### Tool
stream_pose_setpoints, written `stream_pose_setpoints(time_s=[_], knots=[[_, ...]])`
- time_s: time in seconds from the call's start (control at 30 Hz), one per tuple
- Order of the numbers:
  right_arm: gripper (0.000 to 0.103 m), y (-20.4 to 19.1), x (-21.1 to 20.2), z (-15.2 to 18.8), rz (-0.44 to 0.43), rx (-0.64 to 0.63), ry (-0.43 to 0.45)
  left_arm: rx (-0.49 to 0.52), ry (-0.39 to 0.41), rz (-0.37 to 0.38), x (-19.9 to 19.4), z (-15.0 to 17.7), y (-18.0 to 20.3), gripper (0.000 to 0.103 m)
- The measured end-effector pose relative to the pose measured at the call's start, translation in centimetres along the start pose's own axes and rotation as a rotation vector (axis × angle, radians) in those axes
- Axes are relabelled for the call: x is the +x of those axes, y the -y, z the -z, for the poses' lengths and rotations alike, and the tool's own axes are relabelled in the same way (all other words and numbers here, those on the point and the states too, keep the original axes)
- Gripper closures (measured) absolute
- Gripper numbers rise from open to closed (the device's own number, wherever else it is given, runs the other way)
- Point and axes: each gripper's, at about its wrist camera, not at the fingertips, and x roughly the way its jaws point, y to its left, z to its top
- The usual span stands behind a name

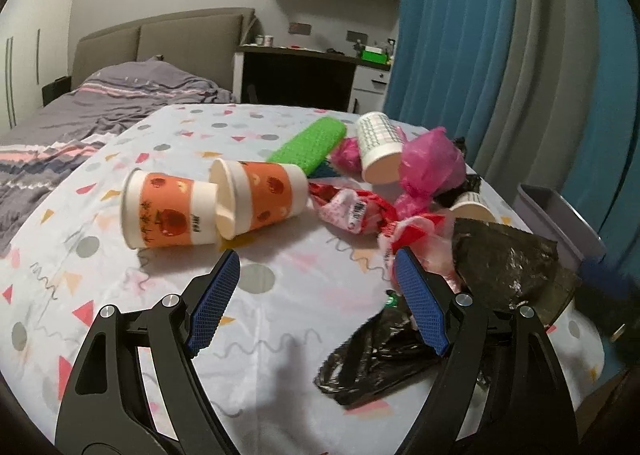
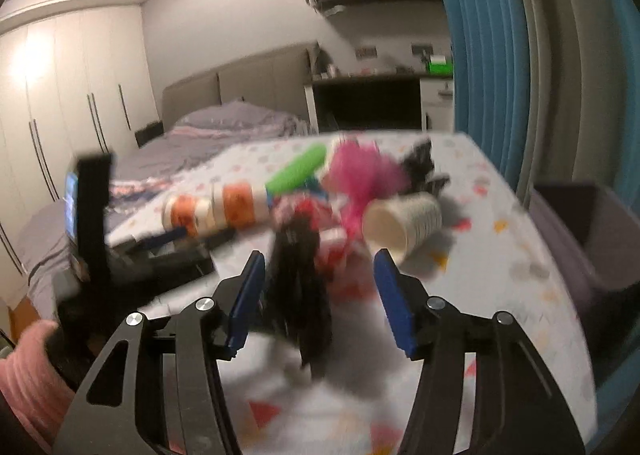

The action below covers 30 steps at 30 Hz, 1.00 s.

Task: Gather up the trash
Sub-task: 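Grasp the black plastic bag with the right tool while the left tool approaches the pile, then grasp the red-and-white plastic wrapper with the left tool while the right tool holds the black bag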

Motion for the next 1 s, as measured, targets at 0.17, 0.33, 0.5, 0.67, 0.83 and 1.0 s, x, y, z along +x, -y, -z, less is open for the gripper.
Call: stream_pose_setpoints(time_s=[0.17,0.33,0.5,0.67,0.83,1.0], knots=[[0.046,-1.4,3.5,1.3,-0.03,-0.013,-0.074,-0.006,0.018,-0.036,-1.1,-0.3,-1.0,0.024],[0.061,-2.5,5.7,1.6,-0.025,-0.027,-0.127,-0.022,0.023,-0.06,-1.8,-0.5,-2.2,0.024],[0.094,-2.3,4.9,2.1,-0.031,-0.031,-0.123,-0.012,0.033,-0.046,-1.9,-0.8,-2.0,0.024],[0.095,-1.4,0.8,1.9,-0.024,-0.045,-0.06,0.034,0.022,0.011,-1.4,-0.9,0.3,0.024],[0.095,0.9,-2.9,1.7,0.049,-0.024,0.001,0.077,-0.011,0.083,0.0,-0.7,3.3,0.024],[0.095,3.4,-5.2,1.6,0.115,0.044,0.053,0.111,-0.085,0.127,2.4,-0.1,6.8,0.024]])
